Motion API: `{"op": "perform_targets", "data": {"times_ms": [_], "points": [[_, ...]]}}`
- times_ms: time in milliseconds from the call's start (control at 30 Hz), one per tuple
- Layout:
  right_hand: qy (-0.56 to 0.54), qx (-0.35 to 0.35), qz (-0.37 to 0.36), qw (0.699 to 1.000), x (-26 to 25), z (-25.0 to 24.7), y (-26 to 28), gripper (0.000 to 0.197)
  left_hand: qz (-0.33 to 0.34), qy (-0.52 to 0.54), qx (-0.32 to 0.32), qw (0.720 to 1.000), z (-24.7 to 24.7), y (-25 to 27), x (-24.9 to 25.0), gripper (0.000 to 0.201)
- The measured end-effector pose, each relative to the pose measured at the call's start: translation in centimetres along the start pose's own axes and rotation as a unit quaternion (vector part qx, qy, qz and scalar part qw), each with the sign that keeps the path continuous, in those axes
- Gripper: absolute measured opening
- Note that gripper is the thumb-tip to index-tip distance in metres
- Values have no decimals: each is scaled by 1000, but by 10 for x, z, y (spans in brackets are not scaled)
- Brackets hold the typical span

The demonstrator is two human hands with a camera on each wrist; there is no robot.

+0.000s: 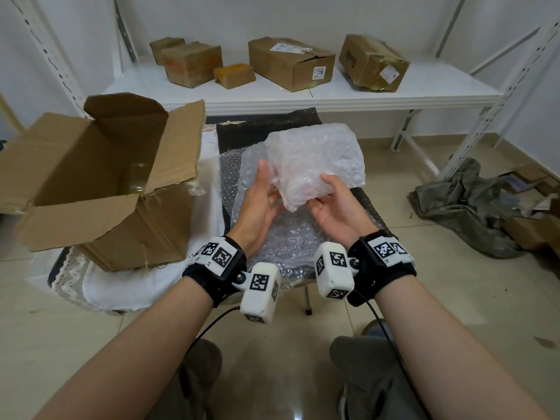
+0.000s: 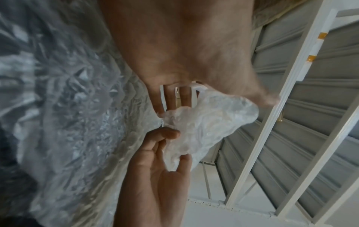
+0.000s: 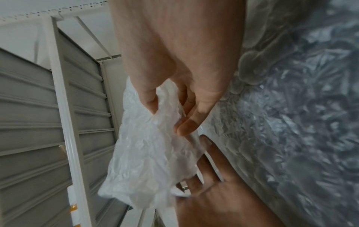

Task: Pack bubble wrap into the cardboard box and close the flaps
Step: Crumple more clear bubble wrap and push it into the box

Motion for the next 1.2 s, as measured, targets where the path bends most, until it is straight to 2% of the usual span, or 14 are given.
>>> {"op": "perform_targets", "data": {"times_ms": [67,167,333,400,467,533,633,700,767,833,967,1067,1133,1200], "points": [[0,6,1,1000,1,-1,1,44,7,16,21,1000,-4,-2,1,57],[9,-5,18,1000,3,-1,1,43,17,-19,61,998,-16,-6,-2,29],[1,-31,37,999,5,2,0,37,37,-47,101,993,-24,-5,1,10],[-27,-46,39,998,4,3,0,43,42,-53,104,992,-26,-4,0,3],[-44,-63,39,996,4,6,1,43,43,-58,107,992,-27,-4,-1,4],[-50,-77,37,995,2,8,1,32,42,-71,105,991,-26,-4,-1,14],[-55,-96,20,994,0,9,0,49,22,-80,86,993,-19,-2,-6,17],[-41,-91,8,995,-2,10,1,50,14,-80,81,993,-16,-2,-7,21],[-32,-69,-4,997,-3,8,2,50,7,-76,64,995,-13,-2,-6,15],[-21,-46,-18,999,-6,4,1,52,3,-38,21,999,-8,-1,-4,5],[18,-21,-19,999,-6,-4,-1,47,-35,-31,-17,999,-4,0,-7,36],[102,-35,14,994,0,-3,2,17,-75,-63,-46,994,0,1,-15,66],[162,-32,21,986,3,-2,4,9,-78,-81,-50,992,2,2,-17,56],[188,-21,19,982,5,-2,4,21,-69,-66,-28,995,2,3,-17,36]]}}
Point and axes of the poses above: each hand's wrist, its own y-axis away from the middle knuckle, its own z-axis out of the palm, x = y × z, the point moved 6 cm from there along -y, towards the middle knuckle, and after that the axes turned 3 degrees about -x, right-handed, at the moved point
